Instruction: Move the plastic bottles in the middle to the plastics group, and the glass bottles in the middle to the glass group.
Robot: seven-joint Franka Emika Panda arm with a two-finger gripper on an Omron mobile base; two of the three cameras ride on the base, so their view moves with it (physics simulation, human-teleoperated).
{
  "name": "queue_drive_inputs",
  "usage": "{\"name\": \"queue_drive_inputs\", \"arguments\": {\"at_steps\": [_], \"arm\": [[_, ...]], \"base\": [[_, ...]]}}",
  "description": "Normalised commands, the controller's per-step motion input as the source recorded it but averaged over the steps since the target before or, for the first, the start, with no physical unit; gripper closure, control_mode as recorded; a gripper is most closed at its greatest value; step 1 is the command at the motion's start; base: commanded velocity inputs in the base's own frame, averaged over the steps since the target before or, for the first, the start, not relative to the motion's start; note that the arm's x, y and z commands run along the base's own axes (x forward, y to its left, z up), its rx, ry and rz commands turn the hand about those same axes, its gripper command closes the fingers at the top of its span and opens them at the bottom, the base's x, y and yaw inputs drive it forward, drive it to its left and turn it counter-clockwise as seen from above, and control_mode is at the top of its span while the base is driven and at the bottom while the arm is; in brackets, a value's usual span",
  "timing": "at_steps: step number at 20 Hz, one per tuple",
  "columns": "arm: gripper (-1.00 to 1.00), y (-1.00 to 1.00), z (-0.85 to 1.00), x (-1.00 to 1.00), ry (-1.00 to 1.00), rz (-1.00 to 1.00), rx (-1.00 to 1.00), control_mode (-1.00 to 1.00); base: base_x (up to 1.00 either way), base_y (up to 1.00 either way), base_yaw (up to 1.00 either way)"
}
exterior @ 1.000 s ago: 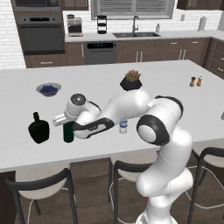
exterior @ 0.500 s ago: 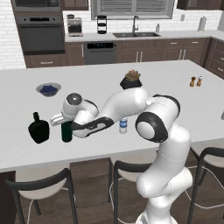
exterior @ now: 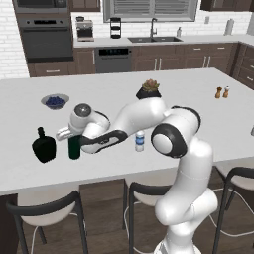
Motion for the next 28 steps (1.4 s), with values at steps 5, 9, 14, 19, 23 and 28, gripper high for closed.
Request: {"name": "queue_drive_inputs", "arguments": {"at_steps": [5,9,14,19,23,28], "arm": [[1.0,0.05,-0.1,0.03,0.0,0.0,0.0,-1.0],[1.0,0.04,-0.34,0.0,0.0,0.0,0.0,-1.0],[1.0,0.0,-0.28,0.0,0.0,0.0,0.0,-1.0],[-1.0,0.0,-0.01,0.0,0.0,0.0,0.0,-1.0],[-1.0,0.0,0.0,0.0,0.0,0.0,0.0,-1.0],[-1.0,0.0,0.0,0.0,0.0,0.0,0.0,-1.0]], "base": [[0.0,0.0,0.0],[0.0,0.0,0.0],[0.0,0.0,0.0],[0.0,0.0,0.0],[0.0,0.0,0.0],[0.0,0.0,0.0]]}}
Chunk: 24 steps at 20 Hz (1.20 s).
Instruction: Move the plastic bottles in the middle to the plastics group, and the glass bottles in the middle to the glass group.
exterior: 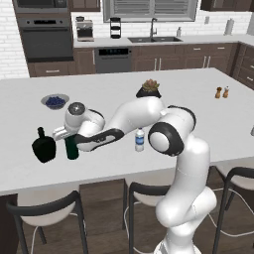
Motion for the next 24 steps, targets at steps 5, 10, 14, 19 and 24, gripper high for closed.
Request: {"name": "queue_drive_inputs", "arguments": {"at_steps": [5,10,14,19,24], "arm": [[-1.0,0.0,0.0,0.0,0.0,0.0,0.0,-1.0],[-1.0,-0.04,0.0,-0.12,0.0,0.0,0.0,-1.0],[-1.0,-0.41,0.01,-0.63,0.0,0.0,0.01,-1.0],[-1.0,-0.61,0.13,-0.75,-0.01,-0.01,0.09,-1.0],[-1.0,-0.76,0.42,-0.32,0.02,-0.03,0.03,-1.0]], "base": [[0.0,0.0,0.0],[0.0,0.0,0.0],[0.0,0.0,0.0],[0.0,0.0,0.0],[0.0,0.0,0.0]]}}
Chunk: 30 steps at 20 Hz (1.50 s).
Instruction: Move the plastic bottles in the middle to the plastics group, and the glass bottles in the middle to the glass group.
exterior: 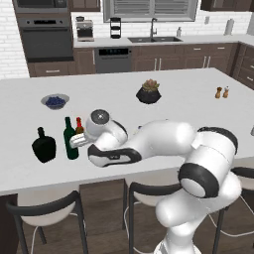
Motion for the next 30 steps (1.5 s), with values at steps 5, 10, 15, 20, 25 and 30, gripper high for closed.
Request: {"name": "queue_drive_inputs", "arguments": {"at_steps": [5,10,15,20,25,30], "arm": [[-1.0,-0.76,0.67,-0.02,0.19,-0.01,0.0,-1.0],[-1.0,-0.8,0.65,0.12,0.41,-0.03,-0.17,-1.0],[-1.0,-0.63,0.34,0.16,0.39,-0.09,-0.36,-1.0],[-1.0,-0.47,-0.01,0.24,0.22,-0.11,-0.42,-1.0],[-1.0,-0.76,-0.24,0.17,-0.1,0.0,0.13,-1.0],[-1.0,-0.77,-0.03,0.0,-0.15,0.0,0.3,-1.0]], "base": [[0.0,0.0,0.0],[0.0,0.0,0.0],[0.0,0.0,0.0],[0.0,0.0,0.0],[0.0,0.0,0.0],[0.0,0.0,0.0]]}}
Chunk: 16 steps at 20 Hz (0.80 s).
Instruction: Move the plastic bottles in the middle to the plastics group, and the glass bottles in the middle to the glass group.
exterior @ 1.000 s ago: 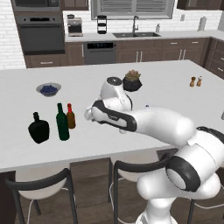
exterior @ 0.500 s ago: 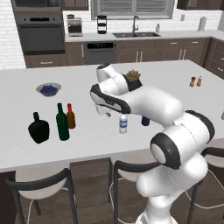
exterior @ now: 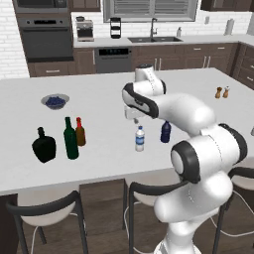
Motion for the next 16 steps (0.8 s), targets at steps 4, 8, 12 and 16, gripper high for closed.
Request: {"name": "queue_drive_inputs", "arguments": {"at_steps": [4,8,12,16], "arm": [[-1.0,-0.32,0.0,-0.02,-0.01,0.01,0.08,-1.0],[-1.0,0.0,0.0,0.0,0.05,0.09,0.0,-1.0],[-1.0,0.05,-0.15,0.13,0.08,0.15,-0.01,-1.0],[-1.0,0.11,-0.41,0.31,0.01,0.14,0.01,-1.0]], "base": [[0.0,0.0,0.0],[0.0,0.0,0.0],[0.0,0.0,0.0],[0.0,0.0,0.0]]}}
